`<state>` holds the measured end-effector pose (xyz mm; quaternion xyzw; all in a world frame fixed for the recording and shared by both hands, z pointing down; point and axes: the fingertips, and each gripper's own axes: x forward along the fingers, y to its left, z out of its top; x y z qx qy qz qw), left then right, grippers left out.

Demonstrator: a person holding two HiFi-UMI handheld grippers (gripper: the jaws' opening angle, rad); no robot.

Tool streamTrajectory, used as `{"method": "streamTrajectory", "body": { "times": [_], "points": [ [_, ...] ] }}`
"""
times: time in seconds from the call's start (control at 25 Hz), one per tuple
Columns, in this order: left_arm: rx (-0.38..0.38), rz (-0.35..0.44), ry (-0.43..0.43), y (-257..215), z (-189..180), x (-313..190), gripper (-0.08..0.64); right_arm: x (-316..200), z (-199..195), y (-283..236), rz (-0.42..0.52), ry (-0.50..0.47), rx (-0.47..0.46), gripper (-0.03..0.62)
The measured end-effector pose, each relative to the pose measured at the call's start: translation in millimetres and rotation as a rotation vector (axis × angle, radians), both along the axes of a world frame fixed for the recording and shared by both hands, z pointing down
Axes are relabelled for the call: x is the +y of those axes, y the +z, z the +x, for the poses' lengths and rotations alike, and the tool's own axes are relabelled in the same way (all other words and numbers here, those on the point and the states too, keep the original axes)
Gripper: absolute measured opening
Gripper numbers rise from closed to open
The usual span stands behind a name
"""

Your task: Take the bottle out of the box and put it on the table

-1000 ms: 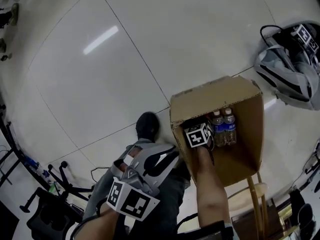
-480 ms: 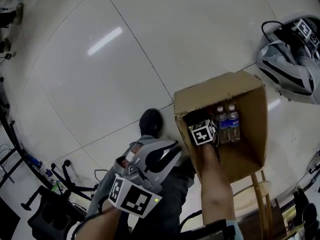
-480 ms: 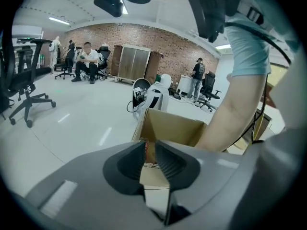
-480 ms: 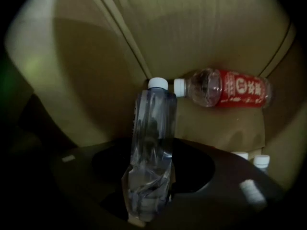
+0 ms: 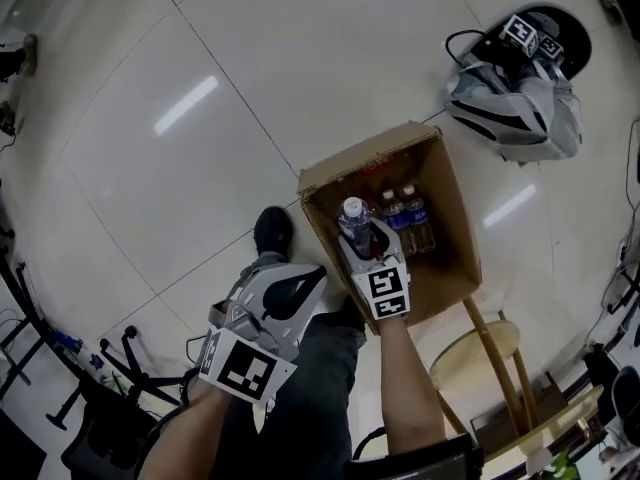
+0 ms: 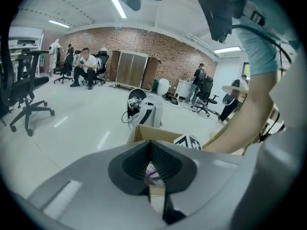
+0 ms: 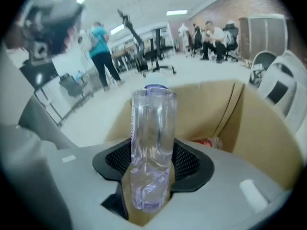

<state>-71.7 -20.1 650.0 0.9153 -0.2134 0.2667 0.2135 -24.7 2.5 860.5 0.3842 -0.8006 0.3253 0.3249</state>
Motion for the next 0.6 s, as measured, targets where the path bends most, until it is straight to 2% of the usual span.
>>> {"method": "streamTrajectory", "body": {
  "times": [0.16, 0.32, 0.4, 0.52, 0.6],
  "points": [
    [0.010, 0.047, 0.064, -72, 18, 1, 0.011, -10, 11, -137, 0.189, 0.045, -0.119, 0.247],
    [0.058, 0.112, 0.212, -146, 41, 9, 0.011, -25, 40, -293, 0.423, 0.107, -0.109, 0.247],
    [0.091, 0.160, 0.295, -191, 52, 9, 0.011, -26, 56, -370, 0.501, 0.183, -0.117, 0.247],
    [0.161, 0.208, 0.372, -267, 70, 22, 0.011, -14, 79, -481, 0.607, 0.341, -0.176, 0.247],
    [0.212, 0.238, 0.444, -315, 88, 38, 0.011, 7, 97, -541, 0.649, 0.417, -0.165, 0.247]
  ]
}}
